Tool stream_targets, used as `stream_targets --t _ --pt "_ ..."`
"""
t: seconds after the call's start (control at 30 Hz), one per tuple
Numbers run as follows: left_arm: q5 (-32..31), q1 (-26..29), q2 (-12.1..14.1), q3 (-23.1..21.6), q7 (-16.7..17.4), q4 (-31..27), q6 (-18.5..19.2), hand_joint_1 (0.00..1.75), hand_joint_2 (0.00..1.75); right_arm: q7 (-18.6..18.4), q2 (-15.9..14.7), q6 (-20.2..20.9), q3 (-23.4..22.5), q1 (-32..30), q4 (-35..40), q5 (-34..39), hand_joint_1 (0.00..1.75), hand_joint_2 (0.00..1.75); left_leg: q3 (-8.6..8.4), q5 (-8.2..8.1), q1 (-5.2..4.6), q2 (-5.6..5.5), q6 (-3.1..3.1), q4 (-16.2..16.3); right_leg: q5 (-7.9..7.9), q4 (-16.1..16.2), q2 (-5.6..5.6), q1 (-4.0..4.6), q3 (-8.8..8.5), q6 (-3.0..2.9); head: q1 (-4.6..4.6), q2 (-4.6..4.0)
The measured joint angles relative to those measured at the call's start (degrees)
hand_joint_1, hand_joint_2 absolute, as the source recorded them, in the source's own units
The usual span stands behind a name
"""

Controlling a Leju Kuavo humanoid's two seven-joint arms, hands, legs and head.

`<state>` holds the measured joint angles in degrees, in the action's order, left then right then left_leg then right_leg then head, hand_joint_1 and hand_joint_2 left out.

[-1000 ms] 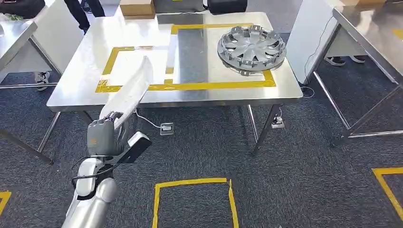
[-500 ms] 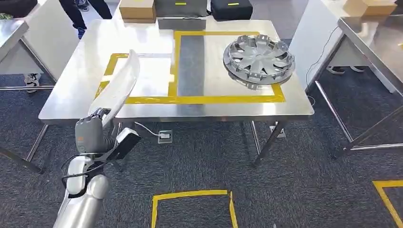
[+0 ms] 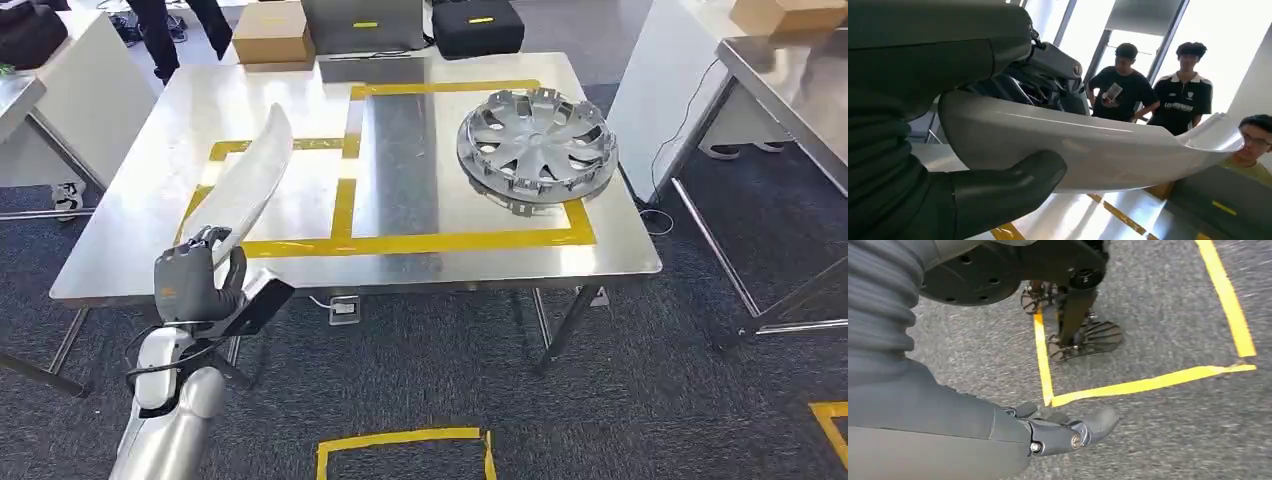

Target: Take the parts from the cabinet and place them on the table.

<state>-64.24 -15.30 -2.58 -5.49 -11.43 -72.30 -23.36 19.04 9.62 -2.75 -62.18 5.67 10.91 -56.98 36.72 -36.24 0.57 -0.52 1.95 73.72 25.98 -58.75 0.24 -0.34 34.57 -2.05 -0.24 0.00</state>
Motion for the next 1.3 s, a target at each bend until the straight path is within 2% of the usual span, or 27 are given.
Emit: stream_targets --t 0.03,0.07,0.1,0.17,0.2,0.23,0.33,0.4,0.43,0.5,0.53,0.57,0.6,0.63,0.7,0.73,0.83,0.9,0.97,1.03,1.07,1.1,1.13,1.2,1.23,1.27,1.3 --pt "-0.1 0.0 0.0 0.1 0.0 0.3 0.0 1.75 1.75 0.1 0.0 0.0 0.0 0.0 0.0 0.0 0.00 1.75 1.84 -1.77 0.00 0.00 0.06 1.7 0.43 0.0 0.16 0.04 -0.41 0.00 -0.13 0.00" --pt "-0.1 0.0 0.0 0.1 0.0 0.5 0.0 1.75 1.75 0.2 0.0 0.0 0.0 0.0 0.0 0.0 0.00 1.75 2.76 -1.87 0.00 0.01 0.01 1.5 0.88 0.0 0.29 0.07 -0.97 0.04 -0.13 0.00" --pt "-0.1 0.0 0.0 0.2 0.0 0.6 0.0 1.75 1.75 0.2 0.2 0.0 0.0 0.0 0.0 0.0 0.00 1.75 2.68 0.07 0.00 0.02 -0.15 -0.7 1.38 0.0 0.38 0.10 -1.67 0.08 -0.13 0.00" --pt "-0.2 -0.1 0.0 0.2 0.1 0.7 -0.2 1.75 1.75 0.3 0.3 0.2 0.0 0.1 0.0 0.0 0.00 1.75 0.45 8.28 -0.07 0.03 -0.78 -9.7 2.42 0.0 0.49 0.17 -3.14 0.28 -0.18 0.00" --pt "-0.5 -0.1 0.0 0.3 0.1 0.7 -0.3 1.75 1.75 0.3 0.5 0.2 0.0 0.1 0.0 -0.1 0.00 1.75 -0.19 12.16 -0.19 0.13 -1.23 -13.9 2.88 0.0 0.52 0.15 -3.02 0.43 -0.20 0.00" --pt "-0.5 -0.2 0.0 0.4 0.2 0.9 -0.4 1.75 1.75 0.4 0.6 0.3 0.0 0.3 0.0 -0.2 0.00 1.75 0.21 10.36 -0.58 0.12 -1.28 -14.3 3.15 -0.5 0.66 0.36 -3.26 0.82 -0.15 0.00" --pt "-0.8 0.0 0.0 0.6 0.4 0.6 -0.5 1.75 1.75 -0.3 0.7 0.8 0.0 0.4 0.0 0.1 0.00 1.75 0.01 11.44 -0.66 0.10 -2.06 -14.0 3.57 -0.1 0.73 0.28 -3.16 1.79 -0.22 0.00" --pt "-1.1 0.0 0.0 0.7 0.5 0.0 -0.5 1.75 1.75 -0.6 0.7 0.8 -0.1 0.5 0.0 0.2 0.00 1.75 -0.77 11.63 0.05 0.10 -2.63 -15.0 4.62 -1.1 0.51 0.46 -2.97 2.56 -0.11 0.00" --pt "-1.2 -0.1 0.0 0.7 0.5 -0.1 -0.5 1.75 1.75 -0.8 0.8 0.8 -0.1 0.6 0.0 0.2 0.00 1.75 -0.93 11.51 0.16 0.19 -2.97 -15.1 6.16 -3.9 0.40 0.36 -1.53 2.86 0.31 0.00" --pt "-1.2 0.0 -0.2 0.7 0.5 -0.2 -0.5 1.75 1.75 -1.3 0.8 0.9 0.0 0.7 0.0 0.2 0.00 1.75 -1.01 11.22 0.16 0.20 -3.30 -15.0 9.77 -12.9 0.32 -0.07 3.49 3.40 0.44 0.00" --pt "-1.2 0.1 -0.2 0.7 0.5 -0.1 -0.4 1.75 1.75 -1.3 0.8 1.0 0.0 0.6 0.0 0.2 0.00 1.75 -1.03 11.07 0.16 0.19 -3.25 -15.0 10.63 -16.5 0.26 -0.20 5.84 3.59 0.44 0.00" --pt "-1.2 0.2 -0.2 0.7 0.5 -0.1 -0.2 1.75 1.75 -1.2 0.8 1.2 -0.1 0.6 0.0 0.2 0.00 1.75 -1.10 10.94 0.19 0.16 -3.24 -14.9 10.00 -17.5 0.20 -0.34 6.96 3.71 0.50 0.00" --pt "-1.2 0.2 -0.2 0.7 0.4 0.1 -0.2 1.75 1.75 -1.3 0.8 1.2 -0.1 0.5 0.0 0.2 0.00 1.75 -1.24 10.79 0.23 0.10 -3.13 -14.9 7.96 -15.7 0.13 -0.50 6.61 3.79 0.54 0.00" --pt "-1.2 0.2 -0.2 0.7 0.4 0.2 -0.1 1.75 1.75 -1.3 0.8 1.1 -0.1 0.5 0.0 0.2 0.00 1.75 -1.44 10.60 0.27 0.06 -2.97 -14.8 5.26 -11.9 0.08 -0.62 5.13 3.80 0.57 0.00" --pt "-1.2 0.2 -0.2 0.7 0.3 0.3 0.0 1.75 1.75 -1.2 0.8 1.3 -0.1 0.6 0.0 0.2 0.00 1.75 -1.91 10.23 0.36 0.01 -2.48 -14.7 0.34 -1.8 -0.06 -0.67 0.50 3.56 0.68 0.00" --pt "-1.2 0.2 -0.2 0.7 0.2 0.3 0.0 1.75 1.75 -1.2 0.8 1.5 -0.1 0.7 0.0 0.3 0.00 1.75 -1.83 9.97 -0.07 -0.03 -2.03 -14.4 1.20 -0.1 -0.03 -0.24 -0.11 3.39 0.72 0.00" --pt "-1.2 0.2 -0.2 0.7 0.2 0.3 0.0 1.75 1.75 -1.2 0.9 1.7 -0.1 0.6 0.0 0.1 0.00 1.75 -2.15 10.15 0.14 -0.01 -0.93 -15.0 1.13 -0.2 0.07 0.07 -0.03 2.39 0.66 0.00" --pt "-1.2 0.2 -0.1 0.7 0.2 0.2 0.0 1.75 1.75 -1.2 1.1 1.9 -0.1 0.6 0.0 0.0 0.00 1.75 -2.03 9.77 0.24 0.09 -0.30 -14.8 0.59 0.5 0.00 -0.52 -0.69 1.47 0.64 0.00" --pt "-1.2 0.1 -0.1 0.7 0.1 0.1 0.1 1.75 1.75 -1.2 1.1 2.0 -0.1 0.7 0.0 0.0 0.00 1.75 -0.14 6.52 0.23 0.18 -0.09 -9.8 0.70 0.5 -0.04 -0.45 -0.92 1.02 0.13 0.00" --pt "-1.2 0.3 0.0 0.7 0.2 0.2 0.4 1.75 1.75 -1.7 1.2 1.6 -0.1 0.7 0.0 -0.1 0.00 1.75 4.04 2.61 0.29 0.19 0.29 -0.6 0.80 0.5 -0.11 -0.29 -1.04 0.58 0.02 0.00" --pt "-1.2 0.4 0.0 0.7 0.2 0.3 0.4 1.75 1.75 -1.9 1.2 1.2 -0.1 0.7 0.0 -0.2 0.00 1.75 5.04 2.55 0.41 0.20 0.58 1.4 0.82 0.5 -0.11 -0.27 -1.08 0.55 0.02 0.00" --pt "-1.2 0.4 0.0 0.7 0.2 0.4 0.6 1.75 1.75 -2.1 1.2 0.8 -0.1 0.7 0.0 -0.2 0.00 1.75 4.63 3.63 0.57 0.21 0.82 0.4 0.86 0.4 -0.09 -0.28 -1.12 0.51 0.00 0.00" --pt "-1.2 0.4 0.0 0.7 0.2 0.4 0.7 1.75 1.75 -2.0 1.2 0.8 -0.1 0.7 0.0 0.0 0.00 1.75 3.12 5.76 0.83 0.24 1.09 -2.7 0.94 0.3 -0.06 -0.32 -1.15 0.50 0.00 0.00" --pt "-1.4 0.1 0.0 0.7 0.1 0.3 0.9 1.75 1.75 -1.4 1.3 1.0 -0.1 0.7 0.0 0.2 0.00 1.75 -1.41 10.09 1.46 0.32 1.79 -11.7 1.40 -0.3 0.05 -0.46 -1.14 0.89 -0.02 0.00" --pt "-1.6 -0.2 0.0 0.7 0.0 0.6 1.2 1.75 1.75 -1.2 1.3 1.2 -0.1 0.8 0.0 0.0 0.00 1.75 -2.52 8.85 1.49 0.20 2.27 -13.8 1.76 -0.9 0.14 -0.07 -0.77 1.33 -0.20 0.00" --pt "-1.8 -0.4 -0.2 0.7 0.0 0.7 1.5 1.75 1.75 -1.0 1.3 1.4 -0.1 0.9 0.0 -0.1 0.00 1.75 -2.44 9.59 1.52 -0.05 0.32 -14.0 1.99 -1.4 0.20 0.20 -0.47 1.59 -0.16 0.00" --pt "-2.0 -0.6 -0.2 0.7 -0.1 1.0 1.9 1.75 1.75 -1.0 1.3 1.5 -0.1 1.0 0.0 -0.2 0.00 1.75 -2.35 9.28 1.39 -0.03 0.48 -14.0 1.86 -1.3 0.24 0.26 -0.37 1.67 0.24 0.00"
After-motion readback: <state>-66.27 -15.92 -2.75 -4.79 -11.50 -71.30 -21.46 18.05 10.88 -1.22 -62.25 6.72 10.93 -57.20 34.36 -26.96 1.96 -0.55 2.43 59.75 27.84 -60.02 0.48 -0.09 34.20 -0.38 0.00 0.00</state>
